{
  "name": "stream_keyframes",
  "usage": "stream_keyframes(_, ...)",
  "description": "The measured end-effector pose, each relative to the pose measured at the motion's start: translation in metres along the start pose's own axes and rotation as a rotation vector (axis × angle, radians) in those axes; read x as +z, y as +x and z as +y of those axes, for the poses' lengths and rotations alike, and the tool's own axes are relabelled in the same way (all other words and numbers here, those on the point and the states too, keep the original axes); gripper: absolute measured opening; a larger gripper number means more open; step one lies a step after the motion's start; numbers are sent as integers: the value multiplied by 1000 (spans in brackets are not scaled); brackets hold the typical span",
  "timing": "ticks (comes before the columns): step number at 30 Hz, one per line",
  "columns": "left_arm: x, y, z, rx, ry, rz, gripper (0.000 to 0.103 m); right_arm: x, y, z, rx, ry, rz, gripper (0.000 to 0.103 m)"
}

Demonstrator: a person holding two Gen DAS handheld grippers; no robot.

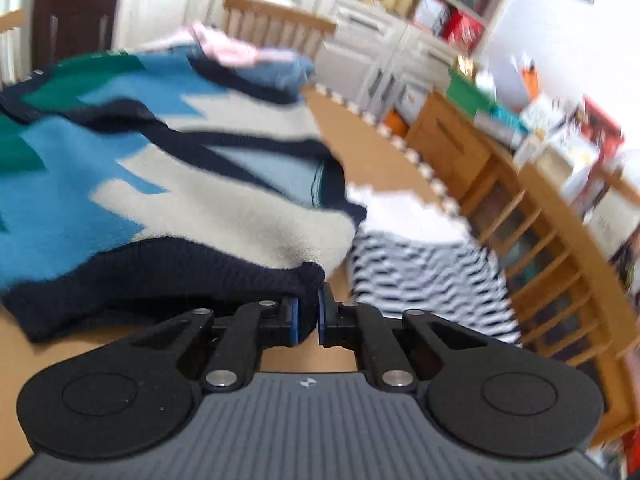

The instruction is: Fold clothes

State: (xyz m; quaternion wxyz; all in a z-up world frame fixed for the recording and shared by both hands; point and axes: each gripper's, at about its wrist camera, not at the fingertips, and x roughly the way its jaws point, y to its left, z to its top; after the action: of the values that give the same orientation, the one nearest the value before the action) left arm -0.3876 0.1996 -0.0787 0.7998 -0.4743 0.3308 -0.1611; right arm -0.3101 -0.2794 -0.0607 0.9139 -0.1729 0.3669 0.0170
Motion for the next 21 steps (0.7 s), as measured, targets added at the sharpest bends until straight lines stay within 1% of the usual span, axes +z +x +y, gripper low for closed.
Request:
stream_keyframes(2, -8, -12, 1, 29, 15, -6, 0, -5, -7, -3, 33, -10, 33, 8)
stream_keyframes(3, -14, -17, 8, 42, -3, 3, 0, -12, -1, 1, 41, -23, 66, 8)
stream_keyframes(5, -29, -14, 27, 59, -91, 28, 0, -27, 11, 8, 56, -48, 130, 8)
stream_keyframes(6, -35, -9, 31, 86, -93, 37, 0, -31, 15, 9, 50, -34, 154, 9)
stream_keyframes(7, -38, -2, 30, 116, -65, 51, 1, -35, 19, 10, 46, -19, 179, 12)
stream_keyframes(8, -41, 4, 29, 146, -38, 64, 2, -37, 20, 7, 57, 6, 208, 25)
stream_keyframes(9, -43, 11, 28, 175, -11, 78, 5, -36, 18, 5, 64, 17, 221, 33)
stream_keyframes(10, -42, 18, 24, 187, 23, 81, 13, -36, 15, 2, 71, 27, 233, 42)
stream_keyframes(11, -41, 24, 19, 200, 56, 84, 18, -32, 9, -1, 75, 22, 218, 42)
stream_keyframes(12, -40, 31, 15, 212, 90, 87, 25, -28, 3, -4, 78, 17, 203, 42)
stream_keyframes(14, -36, 45, 1, 207, 181, 89, 30, -16, -10, -13, 82, 39, 138, 42)
stream_keyframes(16, -34, 64, -12, 201, 249, 101, 48, 2, -10, -26, 101, 117, 58, 43)
stream_keyframes(18, -35, 85, -22, 216, 312, 140, 48, 20, 4, -35, 155, 189, 36, 43)
stream_keyframes(19, -39, 96, -24, 232, 341, 176, 48, 26, 13, -33, 191, 210, 44, 44)
stream_keyframes(20, -42, 107, -26, 248, 370, 212, 48, 30, 24, -27, 244, 211, 62, 43)
stream_keyframes(21, -49, 112, -27, 283, 402, 250, 44, 34, 34, -21, 295, 211, 81, 43)
